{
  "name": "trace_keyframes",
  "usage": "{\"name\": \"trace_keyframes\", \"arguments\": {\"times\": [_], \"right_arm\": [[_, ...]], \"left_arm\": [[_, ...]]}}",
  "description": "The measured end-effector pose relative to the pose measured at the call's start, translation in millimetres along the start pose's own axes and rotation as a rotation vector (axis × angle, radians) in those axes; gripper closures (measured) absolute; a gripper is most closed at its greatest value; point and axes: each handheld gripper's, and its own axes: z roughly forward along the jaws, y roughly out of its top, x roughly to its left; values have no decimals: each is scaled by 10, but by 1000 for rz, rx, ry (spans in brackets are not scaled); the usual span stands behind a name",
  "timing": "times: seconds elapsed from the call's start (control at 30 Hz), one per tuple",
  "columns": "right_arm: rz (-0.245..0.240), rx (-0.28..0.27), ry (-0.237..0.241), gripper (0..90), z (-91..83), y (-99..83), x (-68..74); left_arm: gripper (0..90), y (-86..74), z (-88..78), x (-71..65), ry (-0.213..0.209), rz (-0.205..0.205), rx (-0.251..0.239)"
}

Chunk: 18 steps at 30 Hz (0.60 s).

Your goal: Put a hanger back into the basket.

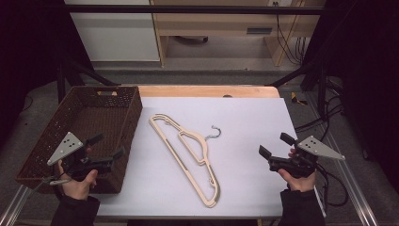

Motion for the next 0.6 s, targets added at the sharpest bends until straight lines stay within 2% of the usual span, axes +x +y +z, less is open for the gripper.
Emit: {"name": "trace_keyframes", "arguments": {"times": [0.13,0.37,0.5,0.53,0.6], "right_arm": [[-11,17,-4,65,19,12,27],[-18,65,-3,91,145,50,183],[-19,91,24,99,240,52,273],[-12,108,44,105,314,37,333],[-12,118,49,107,339,30,353]], "left_arm": [[36,6,-2,14,4,2,3],[33,23,-28,30,12,2,-5],[33,21,-25,48,23,9,0],[33,20,-23,52,24,10,3],[33,21,-21,53,25,12,7]]}}
